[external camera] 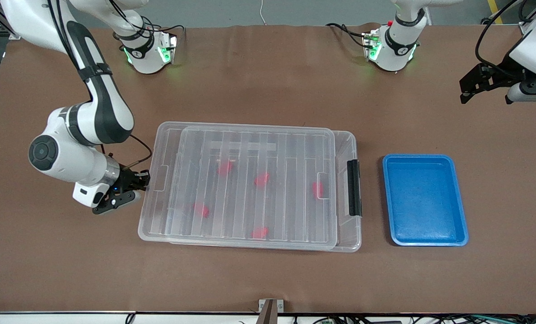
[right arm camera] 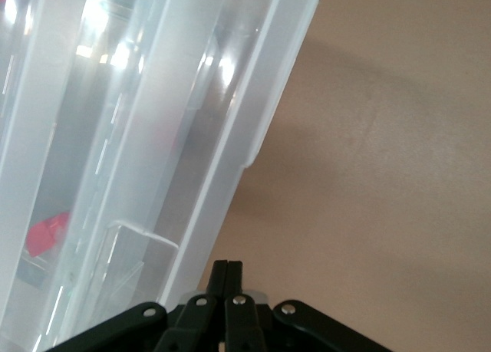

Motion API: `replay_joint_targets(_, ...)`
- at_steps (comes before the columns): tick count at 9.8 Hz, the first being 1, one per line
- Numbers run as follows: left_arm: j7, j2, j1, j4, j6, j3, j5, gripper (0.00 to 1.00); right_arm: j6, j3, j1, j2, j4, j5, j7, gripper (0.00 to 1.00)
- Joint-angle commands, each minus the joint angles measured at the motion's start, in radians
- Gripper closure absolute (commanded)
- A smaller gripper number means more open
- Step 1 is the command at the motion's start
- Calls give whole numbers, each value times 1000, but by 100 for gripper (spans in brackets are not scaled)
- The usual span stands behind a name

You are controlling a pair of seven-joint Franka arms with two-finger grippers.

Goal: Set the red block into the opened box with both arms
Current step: 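Slide the clear lid back over the box with the right gripper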

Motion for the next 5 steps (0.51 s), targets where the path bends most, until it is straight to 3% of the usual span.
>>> replay_joint_targets(1, 18, -2, 10, -38, -6, -1, -31, 0, 7, 1, 25, 17, 13, 15, 40, 100)
replay_joint_targets(5, 18, 19, 7, -5, -25, -2, -31, 0, 11, 3, 45, 18, 13, 15, 63, 100)
